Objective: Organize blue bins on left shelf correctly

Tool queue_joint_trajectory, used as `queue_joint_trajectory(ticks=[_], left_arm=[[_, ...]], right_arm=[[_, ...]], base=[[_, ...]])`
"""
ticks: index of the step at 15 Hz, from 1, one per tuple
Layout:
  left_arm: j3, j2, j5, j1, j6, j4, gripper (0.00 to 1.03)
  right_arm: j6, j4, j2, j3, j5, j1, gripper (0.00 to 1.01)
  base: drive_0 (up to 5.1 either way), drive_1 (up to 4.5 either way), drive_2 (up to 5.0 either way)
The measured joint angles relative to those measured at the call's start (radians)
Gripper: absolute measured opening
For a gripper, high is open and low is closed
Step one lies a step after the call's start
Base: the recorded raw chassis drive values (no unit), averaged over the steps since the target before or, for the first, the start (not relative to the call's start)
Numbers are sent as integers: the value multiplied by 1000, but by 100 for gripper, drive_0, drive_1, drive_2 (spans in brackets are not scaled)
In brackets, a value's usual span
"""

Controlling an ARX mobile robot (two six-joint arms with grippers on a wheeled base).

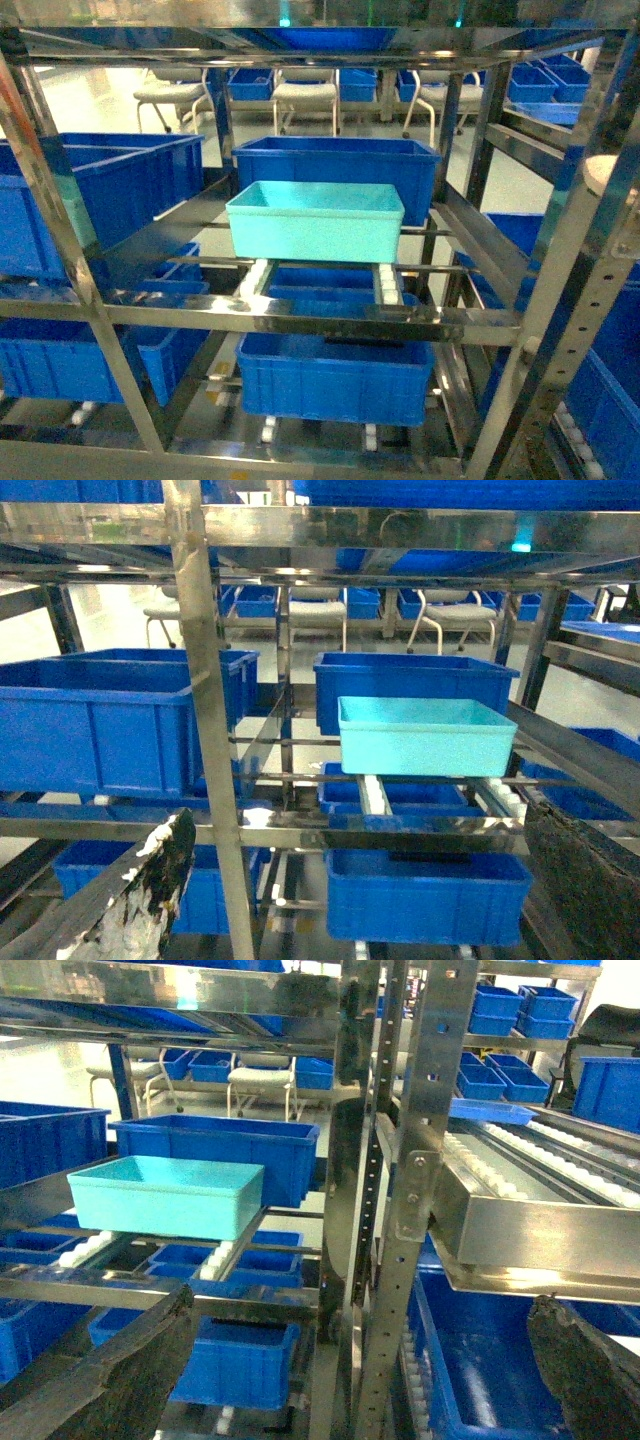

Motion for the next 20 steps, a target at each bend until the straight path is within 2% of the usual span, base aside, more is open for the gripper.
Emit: queue_joint_trajectory(ticks=[8, 20], left_arm=[[0, 0, 0, 0, 0, -1, 98], [0, 0, 0, 0, 0, -2, 98]], right_arm=[[0, 0, 0, 0, 0, 0, 98], [0, -1, 0, 0, 0, 0, 98]], base=[[393, -443, 63], [493, -291, -173]])
